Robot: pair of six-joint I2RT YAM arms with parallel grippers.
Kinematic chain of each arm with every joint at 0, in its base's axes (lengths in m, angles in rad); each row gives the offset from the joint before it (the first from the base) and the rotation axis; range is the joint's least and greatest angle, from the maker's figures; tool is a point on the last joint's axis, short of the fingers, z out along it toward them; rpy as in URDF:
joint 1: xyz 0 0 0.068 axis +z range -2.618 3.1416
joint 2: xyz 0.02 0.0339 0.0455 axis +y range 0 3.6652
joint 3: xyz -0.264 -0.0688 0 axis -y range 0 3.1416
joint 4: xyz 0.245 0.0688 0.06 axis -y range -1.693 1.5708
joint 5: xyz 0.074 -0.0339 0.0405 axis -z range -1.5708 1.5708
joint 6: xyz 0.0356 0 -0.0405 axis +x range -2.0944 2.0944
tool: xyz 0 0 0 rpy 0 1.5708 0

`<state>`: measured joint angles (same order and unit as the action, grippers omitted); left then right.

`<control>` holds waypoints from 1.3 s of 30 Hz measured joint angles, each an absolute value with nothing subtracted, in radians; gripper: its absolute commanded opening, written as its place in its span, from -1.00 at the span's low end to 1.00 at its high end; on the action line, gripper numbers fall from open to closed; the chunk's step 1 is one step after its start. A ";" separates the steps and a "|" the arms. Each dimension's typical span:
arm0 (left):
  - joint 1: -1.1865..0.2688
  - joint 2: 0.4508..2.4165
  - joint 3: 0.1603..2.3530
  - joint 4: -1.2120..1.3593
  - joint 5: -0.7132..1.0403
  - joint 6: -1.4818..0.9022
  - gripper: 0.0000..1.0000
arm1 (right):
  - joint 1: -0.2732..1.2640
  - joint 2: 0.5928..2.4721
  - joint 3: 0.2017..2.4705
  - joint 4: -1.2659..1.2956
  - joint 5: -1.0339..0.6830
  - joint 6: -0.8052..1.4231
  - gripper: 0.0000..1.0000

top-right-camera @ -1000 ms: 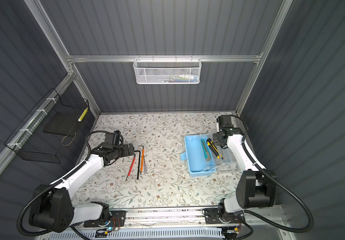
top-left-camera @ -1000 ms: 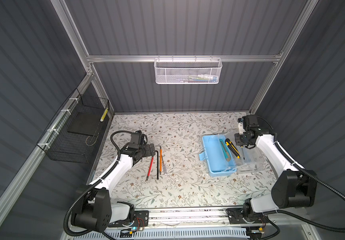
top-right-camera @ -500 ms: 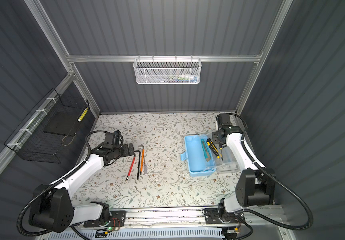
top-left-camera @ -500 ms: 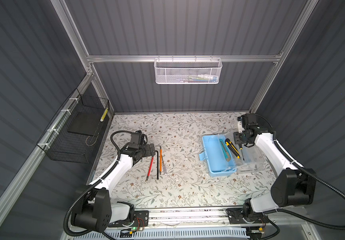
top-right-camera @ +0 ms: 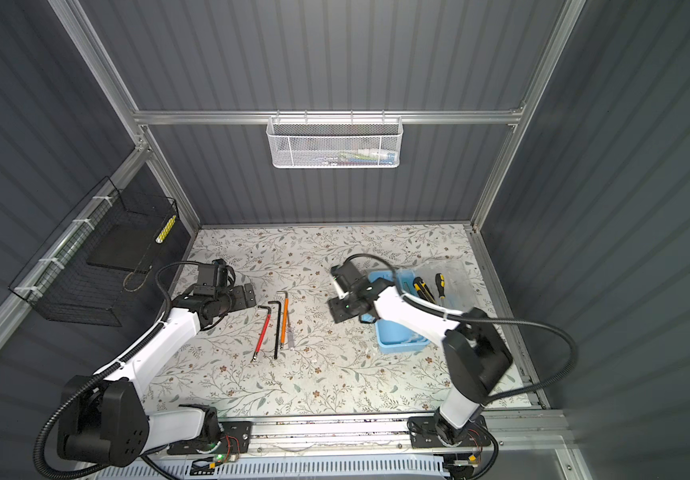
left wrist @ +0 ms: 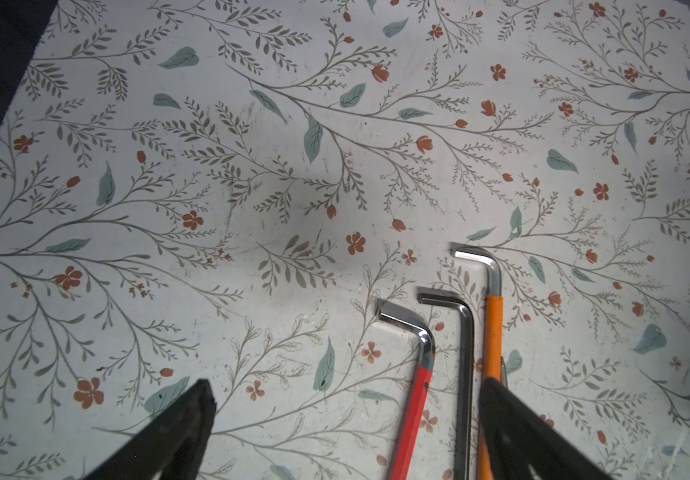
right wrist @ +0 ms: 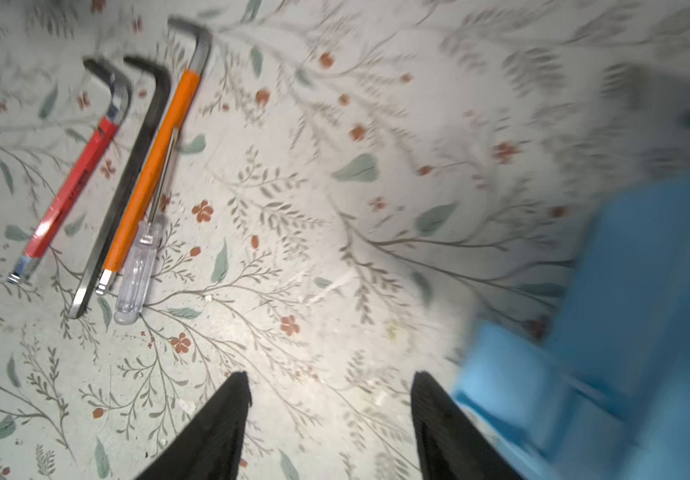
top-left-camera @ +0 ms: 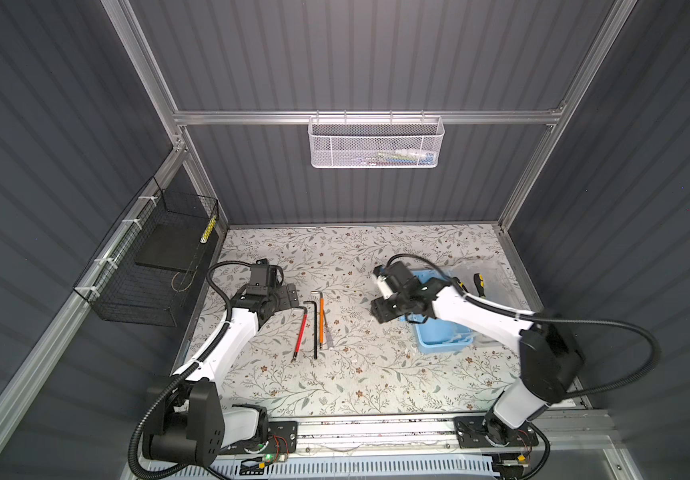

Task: Pack the tool kit
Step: 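Move the right gripper to the clear-handled screwdriver and grasp it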

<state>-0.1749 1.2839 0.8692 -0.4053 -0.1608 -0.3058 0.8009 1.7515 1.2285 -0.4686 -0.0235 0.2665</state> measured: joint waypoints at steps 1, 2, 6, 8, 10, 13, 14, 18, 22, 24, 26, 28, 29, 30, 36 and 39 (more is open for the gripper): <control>-0.175 1.282 0.868 -0.408 -0.158 -0.306 0.99 | 0.838 1.806 1.259 -0.477 -0.026 0.265 0.30; -0.175 1.278 0.865 -0.408 -0.157 -0.306 0.99 | 0.867 1.847 1.285 -0.480 -0.032 0.262 0.30; -0.175 1.259 0.856 -0.413 -0.153 -0.306 0.99 | 0.963 1.945 1.362 -0.479 -0.070 0.261 0.30; -0.175 1.259 0.855 -0.416 -0.153 -0.306 0.99 | 0.977 1.958 1.385 -0.478 -0.085 0.263 0.30; -0.175 1.259 0.854 -0.419 -0.150 -0.306 0.99 | 0.979 1.972 1.412 -0.476 -0.092 0.266 0.30; -0.173 1.256 0.842 -0.419 -0.146 -0.307 0.99 | 0.981 2.018 1.478 -0.474 -0.095 0.267 0.30; -0.173 1.256 0.837 -0.423 -0.145 -0.307 0.99 | 0.984 2.040 1.504 -0.474 -0.094 0.267 0.30; -0.173 1.256 0.830 -0.427 -0.139 -0.307 0.99 | 0.997 2.109 1.559 -0.480 -0.093 0.269 0.30; -0.169 1.254 0.827 -0.427 -0.134 -0.307 0.99 | 1.003 2.149 1.578 -0.503 -0.082 0.270 0.26; -0.168 1.253 0.822 -0.427 -0.130 -0.308 0.99 | 1.004 2.165 1.591 -0.514 -0.064 0.270 0.20; -0.168 1.251 0.819 -0.430 -0.130 -0.310 0.99 | 1.004 2.169 1.600 -0.521 -0.047 0.273 0.15; -0.168 1.248 0.814 -0.432 -0.129 -0.310 0.99 | 1.004 2.173 1.612 -0.534 -0.028 0.274 0.10; -0.168 1.247 0.813 -0.434 -0.128 -0.310 0.99 | 1.005 2.180 1.627 -0.549 -0.015 0.278 0.07; -0.168 1.246 0.812 -0.434 -0.127 -0.310 0.99 | 1.006 2.187 1.639 -0.556 -0.001 0.277 0.04; -0.168 1.243 0.812 -0.434 -0.127 -0.310 0.99 | 1.025 2.234 1.701 -0.602 0.089 0.286 -0.21; -0.168 1.243 0.812 -0.435 -0.128 -0.310 0.99 | 1.031 2.233 1.700 -0.607 0.109 0.295 -0.33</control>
<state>-0.1684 1.2427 0.8120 -0.4351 -0.1276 -0.3099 1.0306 2.2333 1.7000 -0.6075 0.1089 0.2951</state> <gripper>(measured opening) 0.994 0.372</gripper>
